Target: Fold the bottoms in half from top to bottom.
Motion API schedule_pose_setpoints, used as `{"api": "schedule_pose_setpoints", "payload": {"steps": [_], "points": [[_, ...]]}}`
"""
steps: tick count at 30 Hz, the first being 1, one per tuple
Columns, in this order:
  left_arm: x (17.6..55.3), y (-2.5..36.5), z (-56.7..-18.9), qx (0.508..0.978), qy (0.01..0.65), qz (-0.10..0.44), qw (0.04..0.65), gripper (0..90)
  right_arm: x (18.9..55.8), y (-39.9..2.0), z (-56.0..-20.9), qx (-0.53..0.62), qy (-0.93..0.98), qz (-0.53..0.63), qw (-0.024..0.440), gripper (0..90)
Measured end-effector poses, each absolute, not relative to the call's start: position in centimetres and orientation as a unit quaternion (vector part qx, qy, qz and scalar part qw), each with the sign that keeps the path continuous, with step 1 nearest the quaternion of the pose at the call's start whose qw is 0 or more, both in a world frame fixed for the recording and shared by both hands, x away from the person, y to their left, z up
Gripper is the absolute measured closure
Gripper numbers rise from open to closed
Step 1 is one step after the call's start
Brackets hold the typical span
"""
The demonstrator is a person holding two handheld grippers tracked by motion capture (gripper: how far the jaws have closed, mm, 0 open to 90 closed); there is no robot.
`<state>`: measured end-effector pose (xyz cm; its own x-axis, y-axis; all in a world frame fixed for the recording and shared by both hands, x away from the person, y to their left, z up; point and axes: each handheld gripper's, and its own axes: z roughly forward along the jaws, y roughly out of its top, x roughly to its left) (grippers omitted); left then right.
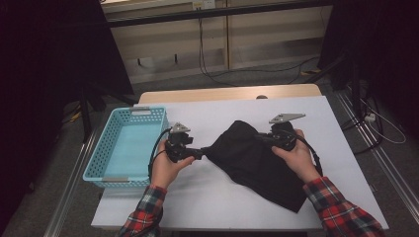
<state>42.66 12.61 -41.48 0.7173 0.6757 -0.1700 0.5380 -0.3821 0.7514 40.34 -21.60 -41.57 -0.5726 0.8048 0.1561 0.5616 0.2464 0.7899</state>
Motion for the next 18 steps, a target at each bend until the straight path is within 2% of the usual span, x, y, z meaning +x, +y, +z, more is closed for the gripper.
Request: {"api": "schedule_pose_setpoints", "payload": {"steps": [18], "points": [[42.8, 12.0, -41.2, 0.827, 0.362, 0.081, 0.422, 18.5, 38.8, -24.2, -41.4, 0.453, 0.769, 0.428, 0.141, 84.1]]}}
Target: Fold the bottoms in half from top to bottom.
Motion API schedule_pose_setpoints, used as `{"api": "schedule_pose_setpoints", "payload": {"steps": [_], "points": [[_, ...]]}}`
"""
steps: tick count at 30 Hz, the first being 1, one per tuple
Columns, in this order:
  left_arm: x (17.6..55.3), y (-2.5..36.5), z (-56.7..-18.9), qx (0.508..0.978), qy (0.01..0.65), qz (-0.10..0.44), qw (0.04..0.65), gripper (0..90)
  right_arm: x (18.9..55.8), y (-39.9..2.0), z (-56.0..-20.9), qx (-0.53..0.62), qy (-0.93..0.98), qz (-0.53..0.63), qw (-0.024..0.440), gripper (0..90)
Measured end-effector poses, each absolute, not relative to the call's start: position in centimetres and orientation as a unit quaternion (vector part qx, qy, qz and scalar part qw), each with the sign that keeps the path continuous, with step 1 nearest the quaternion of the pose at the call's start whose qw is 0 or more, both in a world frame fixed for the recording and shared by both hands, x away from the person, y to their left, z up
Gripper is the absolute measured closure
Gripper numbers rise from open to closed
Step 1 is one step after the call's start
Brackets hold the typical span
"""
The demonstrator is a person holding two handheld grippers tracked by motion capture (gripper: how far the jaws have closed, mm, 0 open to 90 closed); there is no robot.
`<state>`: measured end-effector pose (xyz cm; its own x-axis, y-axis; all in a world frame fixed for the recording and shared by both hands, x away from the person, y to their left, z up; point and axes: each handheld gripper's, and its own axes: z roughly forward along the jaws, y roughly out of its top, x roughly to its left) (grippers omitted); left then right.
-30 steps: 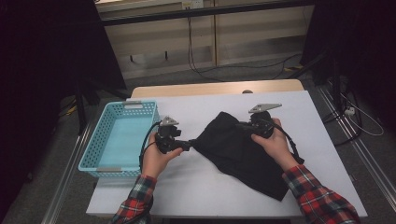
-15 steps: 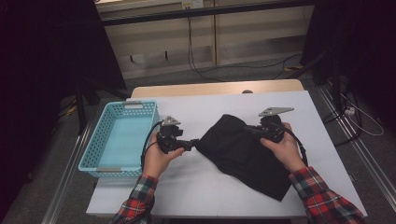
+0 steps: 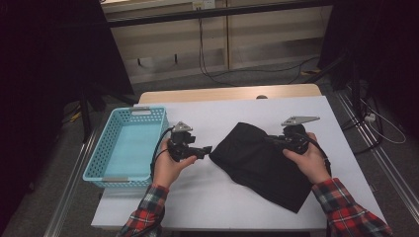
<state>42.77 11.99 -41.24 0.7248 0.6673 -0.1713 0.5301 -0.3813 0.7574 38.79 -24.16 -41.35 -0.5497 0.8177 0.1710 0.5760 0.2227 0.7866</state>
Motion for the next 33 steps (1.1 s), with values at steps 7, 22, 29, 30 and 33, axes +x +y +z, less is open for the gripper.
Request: {"api": "schedule_pose_setpoints", "payload": {"steps": [7, 22, 29, 30, 33], "points": [[42.9, 11.9, -41.3, 0.828, 0.361, 0.079, 0.422, 18.0, 38.2, -24.9, -41.4, 0.456, 0.769, 0.425, 0.141, 84.1], [42.8, 11.7, -41.0, 0.828, 0.359, 0.08, 0.424, 17.4, 37.5, -25.7, -41.1, 0.461, 0.763, 0.43, 0.143, 84.1], [42.8, 11.8, -41.0, 0.828, 0.359, 0.081, 0.423, 17.2, 37.3, -25.7, -40.7, 0.462, 0.761, 0.432, 0.145, 84.2], [42.8, 11.8, -41.0, 0.829, 0.357, 0.08, 0.422, 17.1, 37.3, -25.7, -40.6, 0.461, 0.761, 0.433, 0.144, 84.2], [42.8, 11.8, -40.9, 0.827, 0.36, 0.08, 0.424, 16.7, 37.0, -26.1, -40.7, 0.462, 0.761, 0.432, 0.143, 84.2]]}}
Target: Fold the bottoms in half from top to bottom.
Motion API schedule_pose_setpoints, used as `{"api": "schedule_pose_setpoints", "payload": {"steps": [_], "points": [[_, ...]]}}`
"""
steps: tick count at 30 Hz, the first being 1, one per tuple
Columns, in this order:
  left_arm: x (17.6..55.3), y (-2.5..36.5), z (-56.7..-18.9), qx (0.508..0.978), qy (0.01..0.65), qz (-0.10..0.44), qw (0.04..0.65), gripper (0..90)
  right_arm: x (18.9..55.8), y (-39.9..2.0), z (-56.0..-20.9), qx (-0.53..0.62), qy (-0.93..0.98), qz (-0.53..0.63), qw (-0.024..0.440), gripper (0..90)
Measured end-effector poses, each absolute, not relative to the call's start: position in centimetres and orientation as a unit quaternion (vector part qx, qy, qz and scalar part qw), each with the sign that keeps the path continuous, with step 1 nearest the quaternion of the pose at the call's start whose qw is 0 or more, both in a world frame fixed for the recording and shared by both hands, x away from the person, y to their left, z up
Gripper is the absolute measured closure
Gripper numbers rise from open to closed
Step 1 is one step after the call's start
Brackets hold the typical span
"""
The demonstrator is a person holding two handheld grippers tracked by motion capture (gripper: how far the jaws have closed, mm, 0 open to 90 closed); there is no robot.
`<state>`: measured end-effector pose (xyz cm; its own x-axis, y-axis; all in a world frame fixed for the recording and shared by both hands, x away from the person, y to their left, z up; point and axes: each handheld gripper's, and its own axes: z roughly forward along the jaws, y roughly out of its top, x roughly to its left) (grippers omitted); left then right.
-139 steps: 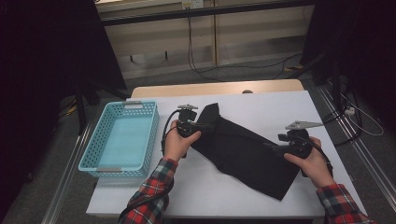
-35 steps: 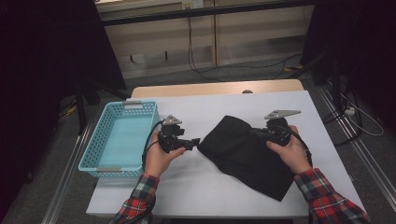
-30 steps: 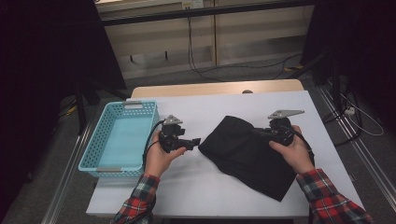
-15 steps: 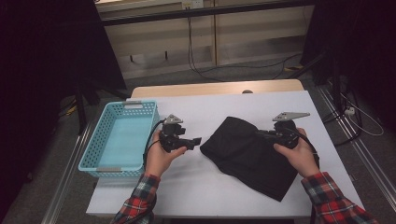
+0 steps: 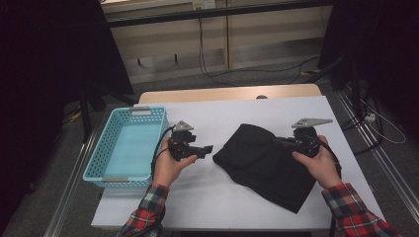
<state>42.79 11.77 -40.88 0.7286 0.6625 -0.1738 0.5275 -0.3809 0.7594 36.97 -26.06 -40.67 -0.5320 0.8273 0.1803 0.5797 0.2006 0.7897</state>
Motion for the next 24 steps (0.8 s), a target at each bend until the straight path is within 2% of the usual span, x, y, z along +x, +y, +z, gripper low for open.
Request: {"api": "schedule_pose_setpoints", "payload": {"steps": [24], "points": [[42.8, 11.8, -41.1, 0.831, 0.355, 0.083, 0.42, 14.2, 35.4, -27.6, -41.2, 0.469, 0.762, 0.422, 0.147, 84.2]]}}
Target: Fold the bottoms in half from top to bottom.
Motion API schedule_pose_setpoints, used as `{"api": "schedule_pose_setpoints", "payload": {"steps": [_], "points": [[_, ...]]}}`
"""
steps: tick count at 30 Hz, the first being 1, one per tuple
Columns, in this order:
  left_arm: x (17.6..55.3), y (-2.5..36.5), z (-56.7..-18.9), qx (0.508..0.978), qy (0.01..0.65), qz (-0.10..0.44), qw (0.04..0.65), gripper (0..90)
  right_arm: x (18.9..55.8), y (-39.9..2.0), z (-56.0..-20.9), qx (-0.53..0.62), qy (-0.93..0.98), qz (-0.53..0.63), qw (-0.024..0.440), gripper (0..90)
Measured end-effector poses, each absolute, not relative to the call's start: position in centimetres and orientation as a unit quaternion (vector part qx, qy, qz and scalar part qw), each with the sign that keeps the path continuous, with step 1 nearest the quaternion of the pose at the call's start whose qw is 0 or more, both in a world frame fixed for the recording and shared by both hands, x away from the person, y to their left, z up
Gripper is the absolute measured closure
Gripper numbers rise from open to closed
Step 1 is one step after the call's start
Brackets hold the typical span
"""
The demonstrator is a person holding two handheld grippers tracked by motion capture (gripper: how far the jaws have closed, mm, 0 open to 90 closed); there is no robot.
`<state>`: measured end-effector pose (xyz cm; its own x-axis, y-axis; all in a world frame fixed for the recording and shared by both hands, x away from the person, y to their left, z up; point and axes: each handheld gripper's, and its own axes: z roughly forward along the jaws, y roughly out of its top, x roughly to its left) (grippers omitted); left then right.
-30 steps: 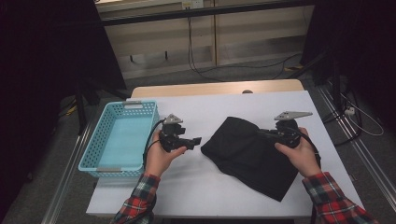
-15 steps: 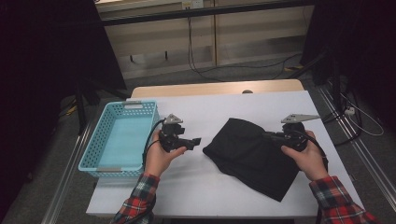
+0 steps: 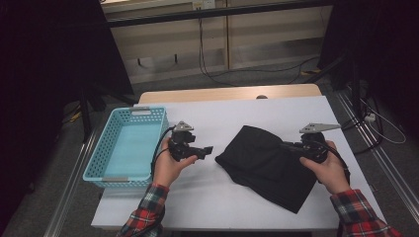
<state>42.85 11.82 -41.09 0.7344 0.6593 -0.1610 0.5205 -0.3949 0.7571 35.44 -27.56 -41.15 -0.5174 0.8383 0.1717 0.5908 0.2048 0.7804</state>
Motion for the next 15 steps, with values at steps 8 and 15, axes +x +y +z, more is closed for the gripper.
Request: {"api": "schedule_pose_setpoints", "payload": {"steps": [8, 15], "points": [[42.89, 11.85, -41.06, 0.832, 0.353, 0.084, 0.42, 14.4, 35.2, -27.97, -40.74, 0.47, 0.76, 0.425, 0.146, 84.3], [42.89, 11.82, -40.97, 0.832, 0.352, 0.084, 0.42, 14.2, 35.08, -27.96, -40.67, 0.468, 0.761, 0.425, 0.148, 84.3]]}}
